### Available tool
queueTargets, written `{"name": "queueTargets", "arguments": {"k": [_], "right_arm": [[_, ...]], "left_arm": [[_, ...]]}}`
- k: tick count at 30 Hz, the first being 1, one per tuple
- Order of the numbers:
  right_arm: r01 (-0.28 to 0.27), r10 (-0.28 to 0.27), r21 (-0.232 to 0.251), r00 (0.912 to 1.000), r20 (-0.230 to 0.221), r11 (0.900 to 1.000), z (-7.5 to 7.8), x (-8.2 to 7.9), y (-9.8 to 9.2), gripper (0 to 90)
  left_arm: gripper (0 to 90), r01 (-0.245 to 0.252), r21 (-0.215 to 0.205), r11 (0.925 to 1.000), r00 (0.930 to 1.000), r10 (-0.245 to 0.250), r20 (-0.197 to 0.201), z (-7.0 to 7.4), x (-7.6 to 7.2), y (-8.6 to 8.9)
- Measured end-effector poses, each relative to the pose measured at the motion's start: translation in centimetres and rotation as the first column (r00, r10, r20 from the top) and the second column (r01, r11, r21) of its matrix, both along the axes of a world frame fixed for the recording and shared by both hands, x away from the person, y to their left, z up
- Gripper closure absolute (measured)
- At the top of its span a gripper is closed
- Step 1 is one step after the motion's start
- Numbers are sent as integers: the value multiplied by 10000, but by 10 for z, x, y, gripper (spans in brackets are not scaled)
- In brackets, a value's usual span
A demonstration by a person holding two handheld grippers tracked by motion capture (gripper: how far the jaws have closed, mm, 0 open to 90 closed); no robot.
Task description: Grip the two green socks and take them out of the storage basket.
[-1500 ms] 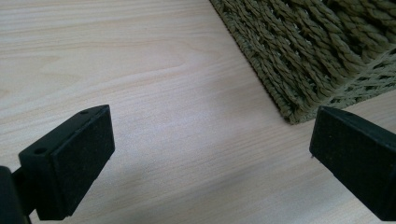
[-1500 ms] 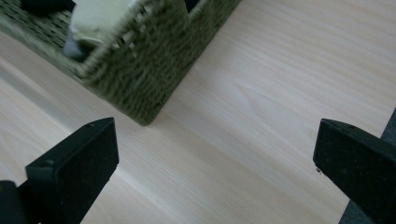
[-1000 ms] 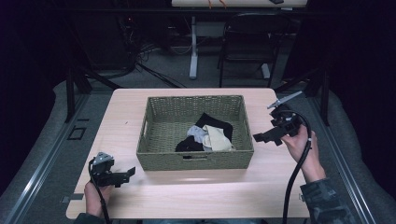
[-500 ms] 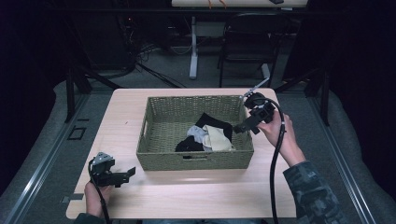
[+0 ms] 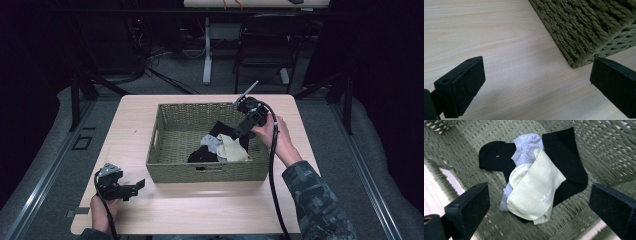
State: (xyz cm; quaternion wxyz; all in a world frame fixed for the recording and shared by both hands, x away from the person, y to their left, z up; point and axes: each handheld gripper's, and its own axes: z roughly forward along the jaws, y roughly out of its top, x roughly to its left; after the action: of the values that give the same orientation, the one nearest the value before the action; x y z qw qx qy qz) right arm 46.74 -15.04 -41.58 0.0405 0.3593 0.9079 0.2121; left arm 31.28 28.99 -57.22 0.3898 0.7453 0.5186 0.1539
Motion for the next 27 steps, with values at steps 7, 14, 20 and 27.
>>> {"name": "queueTargets", "arguments": {"k": [7,14,20,27], "right_arm": [[117,-126,-285,9994,-319,9995,-17,14,15,60],[334,-374,-628,9972,-647,9975,-36,26,27,148],[722,-797,-827,9926,-911,9940,-55,38,33,287],[831,-930,-819,9878,-1253,9932,-69,44,42,364]], "left_arm": [[1,15,-5,10000,10000,-15,-32,0,0,0],[1,18,37,10000,10000,-18,-58,-1,1,0],[2,30,77,10000,9999,-29,-142,0,0,0],[3,1,38,10000,9999,0,-120,-1,1,-1]]}}
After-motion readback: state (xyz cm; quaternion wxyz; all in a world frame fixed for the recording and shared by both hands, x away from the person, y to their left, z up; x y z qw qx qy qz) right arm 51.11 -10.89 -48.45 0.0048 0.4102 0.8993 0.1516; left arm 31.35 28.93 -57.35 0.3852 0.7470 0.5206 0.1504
